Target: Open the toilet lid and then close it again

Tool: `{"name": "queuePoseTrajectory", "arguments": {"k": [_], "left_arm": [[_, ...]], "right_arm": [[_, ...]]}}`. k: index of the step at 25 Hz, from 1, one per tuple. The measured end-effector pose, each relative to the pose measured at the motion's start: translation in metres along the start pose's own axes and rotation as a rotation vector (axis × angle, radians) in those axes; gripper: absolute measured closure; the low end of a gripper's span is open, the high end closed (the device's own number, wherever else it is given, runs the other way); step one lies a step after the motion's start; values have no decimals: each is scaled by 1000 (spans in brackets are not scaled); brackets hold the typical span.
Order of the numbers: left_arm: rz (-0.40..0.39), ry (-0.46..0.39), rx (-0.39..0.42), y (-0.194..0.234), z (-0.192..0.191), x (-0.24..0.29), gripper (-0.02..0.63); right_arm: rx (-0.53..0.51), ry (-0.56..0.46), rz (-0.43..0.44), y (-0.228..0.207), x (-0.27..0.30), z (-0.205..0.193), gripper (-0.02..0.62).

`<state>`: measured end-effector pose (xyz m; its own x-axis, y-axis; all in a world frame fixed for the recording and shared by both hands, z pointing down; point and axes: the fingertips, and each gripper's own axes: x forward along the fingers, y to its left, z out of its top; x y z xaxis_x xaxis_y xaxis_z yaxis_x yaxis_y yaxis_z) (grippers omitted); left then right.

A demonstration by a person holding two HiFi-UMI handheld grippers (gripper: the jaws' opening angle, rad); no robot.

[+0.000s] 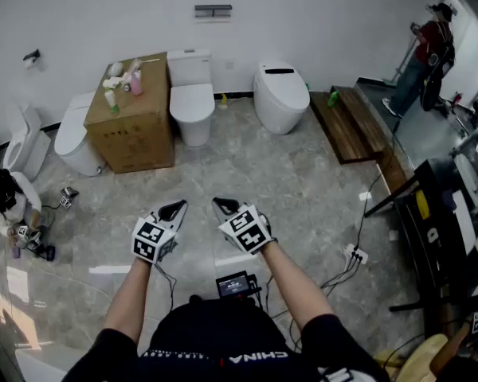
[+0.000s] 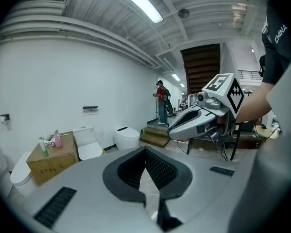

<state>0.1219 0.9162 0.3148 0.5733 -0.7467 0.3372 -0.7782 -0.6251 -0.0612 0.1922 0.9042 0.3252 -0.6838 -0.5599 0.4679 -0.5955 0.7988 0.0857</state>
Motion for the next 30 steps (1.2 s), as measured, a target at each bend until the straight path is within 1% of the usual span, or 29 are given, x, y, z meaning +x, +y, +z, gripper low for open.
{"name": "queuePoseTrajectory", "arguments": {"k": [7, 12, 22, 30], "left_arm": [[15, 7, -10, 10, -12, 0, 597], [25, 8, -9, 12, -15, -1, 597], [21, -8, -21, 10, -12, -2, 597], [15, 13, -4, 7, -17, 1, 597]], "right_arm": [[-11, 7, -1, 0, 7, -3, 581], [-9, 11, -3, -2, 6, -6, 581], [5, 4, 3, -1, 4, -7, 581], [5, 14, 0, -1, 2, -14, 580]]}}
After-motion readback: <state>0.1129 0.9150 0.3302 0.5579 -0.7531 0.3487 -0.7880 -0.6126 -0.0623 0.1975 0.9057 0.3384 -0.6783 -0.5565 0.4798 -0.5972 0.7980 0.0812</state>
